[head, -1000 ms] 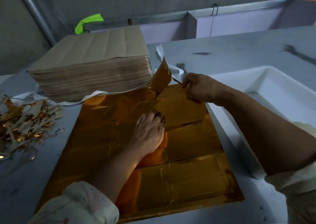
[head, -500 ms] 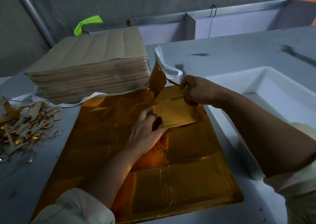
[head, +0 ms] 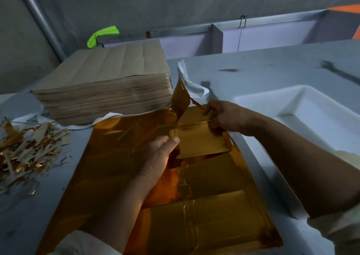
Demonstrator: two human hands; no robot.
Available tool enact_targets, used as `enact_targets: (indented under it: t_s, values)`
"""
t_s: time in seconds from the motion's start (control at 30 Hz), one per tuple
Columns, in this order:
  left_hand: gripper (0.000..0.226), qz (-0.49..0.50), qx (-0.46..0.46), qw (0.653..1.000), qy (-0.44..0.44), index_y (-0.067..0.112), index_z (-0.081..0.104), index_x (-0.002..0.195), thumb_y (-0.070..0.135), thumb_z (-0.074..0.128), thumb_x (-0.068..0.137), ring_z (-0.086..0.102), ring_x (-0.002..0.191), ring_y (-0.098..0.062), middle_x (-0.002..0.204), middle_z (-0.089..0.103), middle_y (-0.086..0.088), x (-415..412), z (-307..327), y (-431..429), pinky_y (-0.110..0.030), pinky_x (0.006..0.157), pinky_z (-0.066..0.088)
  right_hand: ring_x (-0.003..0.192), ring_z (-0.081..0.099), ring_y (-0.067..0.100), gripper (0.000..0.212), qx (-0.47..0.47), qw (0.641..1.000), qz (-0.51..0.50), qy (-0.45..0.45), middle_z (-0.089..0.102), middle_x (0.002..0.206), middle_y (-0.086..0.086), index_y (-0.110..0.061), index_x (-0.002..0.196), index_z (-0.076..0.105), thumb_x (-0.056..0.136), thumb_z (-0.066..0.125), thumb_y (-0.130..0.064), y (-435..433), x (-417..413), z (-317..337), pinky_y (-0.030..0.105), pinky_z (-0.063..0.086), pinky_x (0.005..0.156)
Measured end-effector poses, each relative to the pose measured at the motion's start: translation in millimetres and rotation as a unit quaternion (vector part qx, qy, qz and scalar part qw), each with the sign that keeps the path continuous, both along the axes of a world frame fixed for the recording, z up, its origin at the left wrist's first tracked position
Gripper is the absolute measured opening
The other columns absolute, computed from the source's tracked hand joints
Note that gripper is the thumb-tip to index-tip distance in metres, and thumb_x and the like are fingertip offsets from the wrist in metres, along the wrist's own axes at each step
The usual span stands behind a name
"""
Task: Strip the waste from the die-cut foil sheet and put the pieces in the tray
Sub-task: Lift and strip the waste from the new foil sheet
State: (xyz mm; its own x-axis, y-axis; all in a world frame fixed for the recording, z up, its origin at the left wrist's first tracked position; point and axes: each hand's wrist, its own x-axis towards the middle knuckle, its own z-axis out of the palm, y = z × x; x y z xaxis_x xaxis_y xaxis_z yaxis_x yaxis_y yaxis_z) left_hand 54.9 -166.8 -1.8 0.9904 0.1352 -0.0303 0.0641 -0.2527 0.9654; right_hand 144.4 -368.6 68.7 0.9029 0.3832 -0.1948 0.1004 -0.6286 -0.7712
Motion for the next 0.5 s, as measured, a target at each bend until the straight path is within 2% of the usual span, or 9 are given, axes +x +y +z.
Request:
enact_targets:
  t_s: [0.07,0.13,0.2,0.3,0.4,0.5]
  values:
    - [0.037,0.011,0.015,1.0,0.006,-0.005,0.061,0.097,0.032,0.055,0.097,0.064,0.095,-0.041,0.099,0.066,-0.028,0.4,0.1,-0.7,-0.04,0.078,0.054,0.098,0.061,0.026,0.034,0.002,1.0,0.002,0.007,0.058,0.11,0.008,-0.028,0.11,0.052,0.089,0.058,-0.001,0.8,-0.7,-0.1,0.038,0.058,0.085]
    - [0.034,0.017,0.016,1.0,0.017,-0.004,0.061,0.093,0.03,0.056,0.097,0.065,0.094,-0.04,0.097,0.067,-0.026,1.0,0.3,-0.3,-0.045,0.079,0.056,0.094,0.062,0.025,0.033,0.005,1.0,0.0,0.012,0.059,0.108,0.01,-0.027,0.108,0.053,0.09,0.058,-0.001,1.3,-1.3,0.2,0.033,0.057,0.077]
    - [0.029,0.022,-0.017,0.999,0.024,0.0,0.062,0.091,0.027,0.055,0.098,0.067,0.094,-0.038,0.095,0.069,-0.023,0.8,2.4,0.2,-0.041,0.078,0.056,0.09,0.063,0.023,0.027,0.008,1.0,-0.003,0.018,0.06,0.106,0.01,-0.027,0.104,0.054,0.092,0.059,-0.004,1.5,-1.6,0.2,0.028,0.057,0.069]
    - [0.02,0.036,-0.066,0.997,0.027,0.011,0.062,0.084,0.022,0.054,0.098,0.066,0.09,-0.032,0.083,0.07,-0.009,0.2,5.7,1.8,-0.046,0.087,0.05,0.082,0.064,0.019,0.01,0.016,1.0,-0.01,0.014,0.063,0.098,0.008,-0.022,0.104,0.057,0.096,0.058,-0.016,1.7,-1.5,0.5,0.024,0.053,0.059]
    - [0.022,0.061,-0.094,0.994,0.021,0.017,0.057,0.075,0.02,0.055,0.096,0.059,0.073,-0.021,0.062,0.062,0.008,0.8,4.8,3.5,-0.046,0.08,0.048,0.081,0.068,0.022,0.015,0.024,1.0,-0.008,0.015,0.065,0.097,0.012,-0.013,0.111,0.059,0.099,0.055,-0.021,0.7,-1.4,0.5,0.025,0.056,0.059]
    - [0.025,0.075,-0.111,0.991,0.015,0.017,0.055,0.072,0.017,0.054,0.096,0.058,0.07,-0.02,0.059,0.06,0.008,2.5,2.7,8.3,-0.042,0.075,0.048,0.085,0.072,0.026,0.022,0.026,0.999,-0.004,0.037,0.066,0.104,0.012,-0.012,0.119,0.058,0.101,0.052,-0.024,-0.5,-2.0,1.5,0.028,0.06,0.063]
